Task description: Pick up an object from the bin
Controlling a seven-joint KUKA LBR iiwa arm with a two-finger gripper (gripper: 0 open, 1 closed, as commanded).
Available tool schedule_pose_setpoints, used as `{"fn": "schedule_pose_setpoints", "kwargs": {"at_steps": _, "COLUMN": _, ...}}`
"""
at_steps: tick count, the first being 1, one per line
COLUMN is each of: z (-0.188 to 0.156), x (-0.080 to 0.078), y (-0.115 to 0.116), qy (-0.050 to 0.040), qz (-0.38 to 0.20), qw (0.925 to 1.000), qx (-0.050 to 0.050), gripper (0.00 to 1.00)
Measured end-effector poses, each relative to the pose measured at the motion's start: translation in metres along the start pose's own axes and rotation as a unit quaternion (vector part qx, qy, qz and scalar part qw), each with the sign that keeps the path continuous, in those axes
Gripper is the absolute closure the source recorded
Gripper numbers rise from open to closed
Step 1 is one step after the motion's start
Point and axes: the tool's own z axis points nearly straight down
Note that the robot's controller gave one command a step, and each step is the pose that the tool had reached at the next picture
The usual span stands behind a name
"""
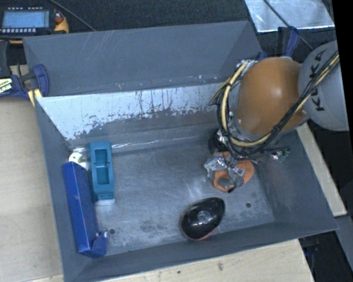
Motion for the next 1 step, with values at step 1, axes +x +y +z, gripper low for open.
{"fn": "schedule_pose_setpoints", "kwargs": {"at_steps": 1, "z": -0.0199, "x": 0.0009, "y": 0.0013, "qy": 0.0020, "qz": 0.000, "qw": 1.0000, "qx": -0.002, "gripper": 1.00}}
